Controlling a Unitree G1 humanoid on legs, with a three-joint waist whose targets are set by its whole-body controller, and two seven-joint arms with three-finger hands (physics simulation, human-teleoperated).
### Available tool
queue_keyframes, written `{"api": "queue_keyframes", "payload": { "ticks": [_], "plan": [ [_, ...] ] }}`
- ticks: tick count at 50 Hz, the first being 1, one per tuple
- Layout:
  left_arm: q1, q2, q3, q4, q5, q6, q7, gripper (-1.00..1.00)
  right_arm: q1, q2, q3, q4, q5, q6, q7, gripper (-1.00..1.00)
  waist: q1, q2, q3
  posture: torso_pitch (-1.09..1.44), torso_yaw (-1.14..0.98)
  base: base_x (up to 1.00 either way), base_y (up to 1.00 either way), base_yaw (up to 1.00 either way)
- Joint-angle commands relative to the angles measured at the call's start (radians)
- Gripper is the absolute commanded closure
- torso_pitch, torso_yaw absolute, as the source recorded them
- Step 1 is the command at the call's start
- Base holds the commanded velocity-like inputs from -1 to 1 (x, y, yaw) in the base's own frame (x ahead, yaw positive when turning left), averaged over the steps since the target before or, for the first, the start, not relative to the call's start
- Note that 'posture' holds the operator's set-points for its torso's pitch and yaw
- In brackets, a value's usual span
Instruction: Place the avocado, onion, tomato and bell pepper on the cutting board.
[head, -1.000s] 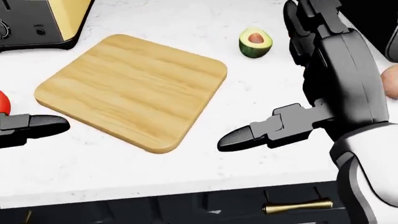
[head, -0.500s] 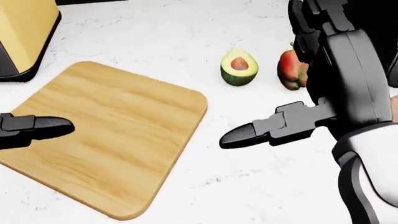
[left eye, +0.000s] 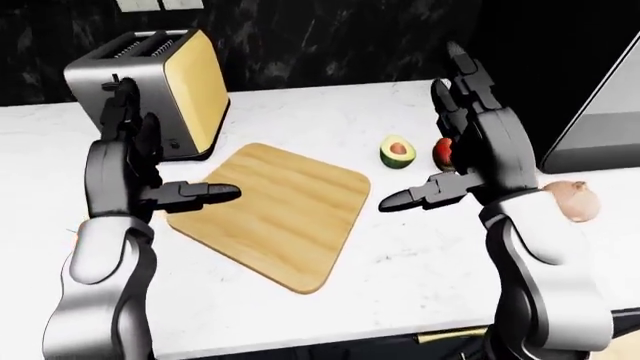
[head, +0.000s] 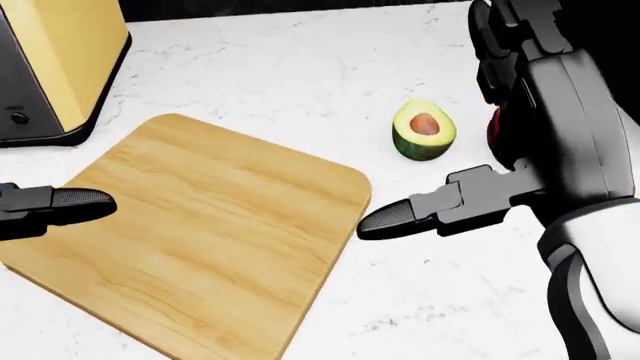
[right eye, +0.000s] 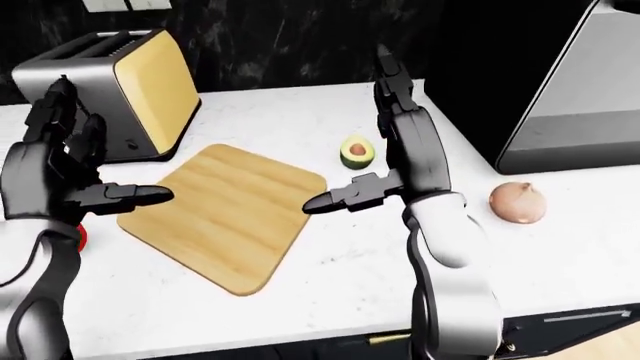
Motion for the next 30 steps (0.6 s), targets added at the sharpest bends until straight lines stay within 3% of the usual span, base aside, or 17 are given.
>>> {"api": "queue_keyframes", "payload": {
  "ticks": [1,6,9,10,12,13,16,19,20,21,25,26,30],
  "plan": [
    [-0.024,0.014,0.016,-0.039,0.001,-0.031,0.002,-1.0,-0.022,-0.002,-0.005,-0.034,0.002,-0.033,-0.009,-1.0,0.003,0.0,-0.017,0.0,0.0,0.0,0.0,0.26],
    [-0.019,0.013,0.014,-0.041,0.002,-0.033,0.0,-1.0,-0.012,-0.001,-0.005,-0.033,0.008,-0.04,-0.019,-1.0,-0.002,0.02,-0.006,0.0,0.0,0.0,0.0,0.26],
    [-0.018,0.014,0.014,-0.041,0.005,-0.034,-0.001,-1.0,-0.003,0.0,-0.006,-0.027,0.01,-0.053,-0.023,-1.0,-0.003,0.045,-0.007,0.0,0.0,0.0,0.0,0.26],
    [-0.018,0.014,0.014,-0.041,0.005,-0.034,-0.001,-1.0,-0.002,-0.001,-0.006,-0.026,0.009,-0.054,-0.024,-1.0,-0.003,0.037,-0.014,0.0,0.0,0.0,0.0,0.26],
    [-0.017,0.012,0.014,-0.043,0.006,-0.034,-0.001,-1.0,0.002,-0.001,-0.005,-0.02,0.008,-0.063,-0.026,-1.0,0.004,0.051,-0.015,0.0,0.0,0.0,0.0,0.25],
    [-0.017,0.012,0.013,-0.042,0.007,-0.034,-0.001,-1.0,0.007,0.001,-0.007,-0.018,0.011,-0.068,-0.027,-1.0,0.001,0.046,0.005,0.0,0.0,0.0,0.0,0.0],
    [-0.017,0.01,0.01,-0.039,0.01,-0.037,-0.002,-1.0,0.005,0.003,-0.011,-0.021,0.019,-0.066,-0.037,-1.0,0.001,0.017,0.006,0.0,0.0,0.0,0.0,0.0],
    [-0.017,0.008,0.007,-0.033,0.014,-0.043,-0.003,-1.0,0.009,-0.003,-0.008,-0.014,0.018,-0.054,-0.044,-1.0,0.008,-0.038,0.007,0.0,0.0,0.0,0.0,0.0],
    [-0.017,0.007,0.007,-0.029,0.016,-0.047,-0.003,-1.0,0.007,0.001,-0.01,-0.009,0.02,-0.055,-0.046,-1.0,0.005,-0.035,0.017,0.0,0.0,0.0,0.0,0.0],
    [-0.016,0.007,0.007,-0.029,0.017,-0.048,-0.004,-1.0,0.007,0.002,-0.008,-0.007,0.022,-0.051,-0.046,-1.0,0.003,-0.014,0.013,0.0,0.0,0.0,0.0,0.0],
    [-0.015,0.009,0.013,-0.029,0.013,-0.049,-0.007,-1.0,0.005,0.003,-0.006,-0.003,0.021,-0.046,-0.048,-1.0,0.014,-0.036,-0.049,0.0,0.0,-0.44,0.0,0.0],
    [-0.014,0.009,0.012,-0.027,0.014,-0.05,-0.006,-1.0,0.006,-0.002,-0.001,-0.001,0.017,-0.052,-0.046,-1.0,0.014,-0.037,-0.052,0.0,0.0,-0.72,0.0,0.0],
    [-0.016,0.007,0.008,-0.024,0.016,-0.052,-0.006,-1.0,0.012,0.006,-0.012,-0.008,0.034,-0.071,-0.047,-1.0,-0.013,0.022,-0.005,0.0,0.0,0.0,0.0,0.0]
  ]
}}
